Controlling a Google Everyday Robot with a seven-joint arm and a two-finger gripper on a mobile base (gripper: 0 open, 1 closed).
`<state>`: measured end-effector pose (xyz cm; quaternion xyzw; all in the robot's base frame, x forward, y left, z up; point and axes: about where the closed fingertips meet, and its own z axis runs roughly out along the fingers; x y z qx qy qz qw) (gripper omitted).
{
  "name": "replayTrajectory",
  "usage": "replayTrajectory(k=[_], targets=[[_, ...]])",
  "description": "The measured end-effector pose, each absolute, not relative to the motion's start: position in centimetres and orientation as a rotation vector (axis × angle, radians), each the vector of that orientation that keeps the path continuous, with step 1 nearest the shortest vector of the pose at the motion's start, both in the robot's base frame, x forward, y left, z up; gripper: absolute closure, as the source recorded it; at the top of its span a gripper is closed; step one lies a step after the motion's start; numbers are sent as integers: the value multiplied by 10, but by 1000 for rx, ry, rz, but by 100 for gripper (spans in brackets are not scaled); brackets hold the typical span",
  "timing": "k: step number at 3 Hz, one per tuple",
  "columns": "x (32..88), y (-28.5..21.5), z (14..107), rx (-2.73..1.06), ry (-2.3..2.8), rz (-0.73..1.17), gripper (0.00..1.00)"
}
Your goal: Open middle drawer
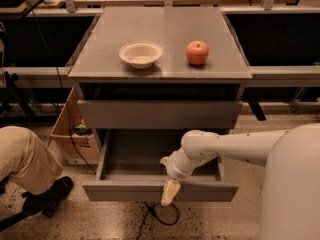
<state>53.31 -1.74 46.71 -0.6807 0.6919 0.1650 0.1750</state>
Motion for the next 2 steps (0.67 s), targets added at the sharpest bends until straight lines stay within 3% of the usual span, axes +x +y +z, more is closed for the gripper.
replayTrajectory(k=[1, 2], targets=[[537, -29, 486, -1989, 1965, 426, 5], [554, -37, 499, -1967, 1951, 404, 28]])
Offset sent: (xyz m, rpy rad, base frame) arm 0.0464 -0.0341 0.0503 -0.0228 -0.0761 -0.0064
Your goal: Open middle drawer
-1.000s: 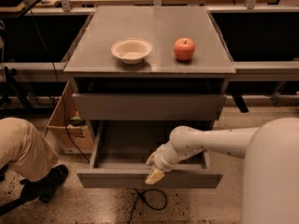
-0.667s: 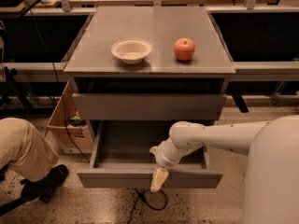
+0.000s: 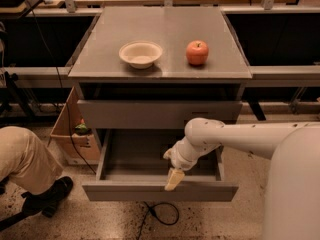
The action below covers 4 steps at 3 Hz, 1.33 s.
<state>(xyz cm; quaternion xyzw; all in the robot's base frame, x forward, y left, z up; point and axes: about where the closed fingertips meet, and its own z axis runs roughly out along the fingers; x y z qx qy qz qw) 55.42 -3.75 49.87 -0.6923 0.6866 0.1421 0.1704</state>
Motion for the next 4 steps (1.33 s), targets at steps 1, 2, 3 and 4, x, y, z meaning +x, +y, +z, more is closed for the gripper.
replayTrajectory(k=[1, 2, 3, 4], targets=[[576, -39, 501, -1871, 1919, 429, 51], [596, -36, 487, -1734, 1892, 510, 74], [608, -31, 465, -1625, 1886, 590, 97], [606, -27, 443, -1559, 1901, 691, 100]])
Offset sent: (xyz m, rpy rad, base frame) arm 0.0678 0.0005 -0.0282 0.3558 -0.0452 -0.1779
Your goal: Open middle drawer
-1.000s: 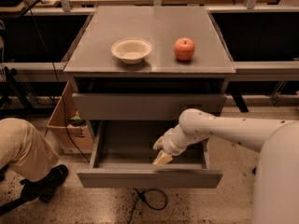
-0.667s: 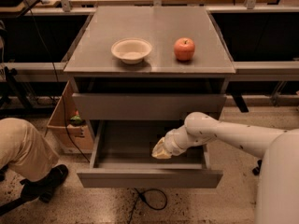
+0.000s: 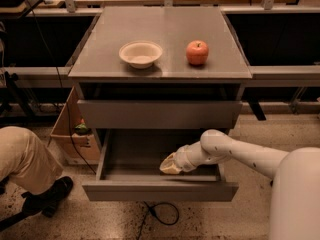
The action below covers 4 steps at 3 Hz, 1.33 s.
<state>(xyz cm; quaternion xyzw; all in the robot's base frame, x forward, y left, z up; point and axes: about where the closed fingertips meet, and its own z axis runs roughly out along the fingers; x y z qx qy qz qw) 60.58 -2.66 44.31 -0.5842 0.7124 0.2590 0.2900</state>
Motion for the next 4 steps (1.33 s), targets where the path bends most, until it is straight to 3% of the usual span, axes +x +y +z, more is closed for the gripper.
replayTrajectory(k=[4], targets=[[517, -23, 416, -1537, 1996, 1049, 100]])
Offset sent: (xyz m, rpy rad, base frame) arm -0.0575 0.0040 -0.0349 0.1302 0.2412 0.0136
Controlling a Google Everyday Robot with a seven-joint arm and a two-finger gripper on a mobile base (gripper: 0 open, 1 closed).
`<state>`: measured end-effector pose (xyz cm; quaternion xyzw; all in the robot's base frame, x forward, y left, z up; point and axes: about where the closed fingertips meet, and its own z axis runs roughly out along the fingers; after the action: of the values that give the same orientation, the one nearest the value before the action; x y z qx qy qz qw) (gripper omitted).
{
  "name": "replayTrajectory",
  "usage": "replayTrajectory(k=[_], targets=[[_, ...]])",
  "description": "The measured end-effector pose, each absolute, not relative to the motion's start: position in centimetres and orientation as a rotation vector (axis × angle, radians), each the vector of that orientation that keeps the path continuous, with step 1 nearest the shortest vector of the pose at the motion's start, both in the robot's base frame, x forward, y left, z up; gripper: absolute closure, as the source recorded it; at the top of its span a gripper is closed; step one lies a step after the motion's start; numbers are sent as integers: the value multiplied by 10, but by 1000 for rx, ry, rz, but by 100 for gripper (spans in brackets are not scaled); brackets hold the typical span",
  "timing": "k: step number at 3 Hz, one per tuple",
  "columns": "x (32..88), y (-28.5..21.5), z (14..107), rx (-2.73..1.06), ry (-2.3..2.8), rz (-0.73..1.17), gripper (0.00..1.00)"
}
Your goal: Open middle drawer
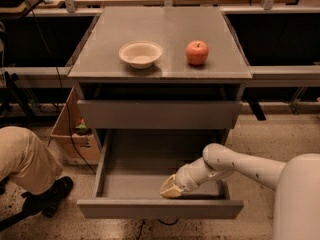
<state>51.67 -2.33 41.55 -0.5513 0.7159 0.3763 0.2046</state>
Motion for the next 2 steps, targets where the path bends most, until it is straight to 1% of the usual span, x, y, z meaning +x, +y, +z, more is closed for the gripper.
replayTrajectory(k=[2], targets=[[456, -53, 412, -1708, 2105, 1194, 100]])
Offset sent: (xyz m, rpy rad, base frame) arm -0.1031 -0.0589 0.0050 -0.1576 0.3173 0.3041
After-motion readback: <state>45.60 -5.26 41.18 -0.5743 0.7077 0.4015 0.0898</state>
